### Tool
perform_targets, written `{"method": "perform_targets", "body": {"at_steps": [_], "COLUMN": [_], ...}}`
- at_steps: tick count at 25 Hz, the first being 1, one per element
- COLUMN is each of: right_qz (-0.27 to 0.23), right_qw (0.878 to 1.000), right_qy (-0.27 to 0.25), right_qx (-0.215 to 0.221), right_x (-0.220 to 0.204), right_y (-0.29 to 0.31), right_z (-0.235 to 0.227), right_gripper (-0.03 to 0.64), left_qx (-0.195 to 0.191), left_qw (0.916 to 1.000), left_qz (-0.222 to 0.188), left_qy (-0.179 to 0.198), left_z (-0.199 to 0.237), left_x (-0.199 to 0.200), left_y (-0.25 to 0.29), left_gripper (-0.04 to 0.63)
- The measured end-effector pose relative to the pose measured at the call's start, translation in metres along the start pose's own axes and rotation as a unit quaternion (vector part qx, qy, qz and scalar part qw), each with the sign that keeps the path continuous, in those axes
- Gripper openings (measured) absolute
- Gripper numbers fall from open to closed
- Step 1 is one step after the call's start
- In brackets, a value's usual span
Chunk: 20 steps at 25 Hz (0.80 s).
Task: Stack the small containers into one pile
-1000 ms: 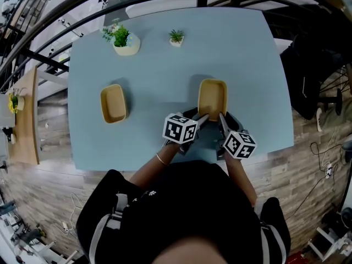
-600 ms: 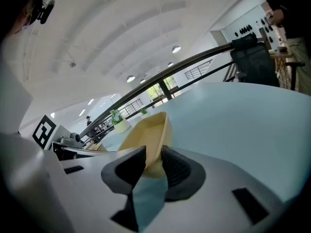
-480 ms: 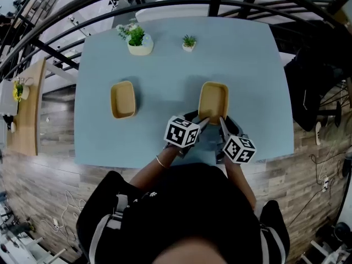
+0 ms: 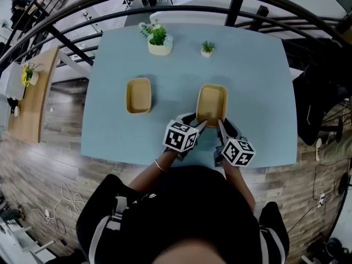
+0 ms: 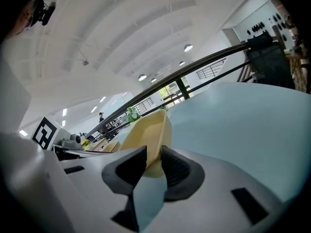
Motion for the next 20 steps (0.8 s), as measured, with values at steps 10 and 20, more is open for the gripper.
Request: {"method": "perform_targets", "body": {"at_steps": [10,20], "right_qz": [0.017,0.046], "right_qw": [0.999,0.995], "right_qy": [-0.031,-0.049], "right_qx": [0.037,0.079], "right_x": [-0.013,-0.034], "right_y": [0.03,0.065], "right_z": [0.054,0.109], "right_gripper": [0.096,0.092], "left_qx": [0.044,0.091], "left_qw": [0.9989,0.9952], "left_qz": [-0.016,-0.031], "left_qy": [-0.008,-0.02], "left_z": [0.035,0.074], "left_x": [-0.007,-0.023], "left_y": [-0.053,-0.108], "left_gripper": [0.187,0.187]}}
Point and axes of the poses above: the fingertips, and each gripper's own axes: y forward along the fingers, z to its left, x out of its top, the point moved 8 cm from there along -y, backward along the fingers, and after that the axes turned 10 degrees about y, right-handed, at the moved point
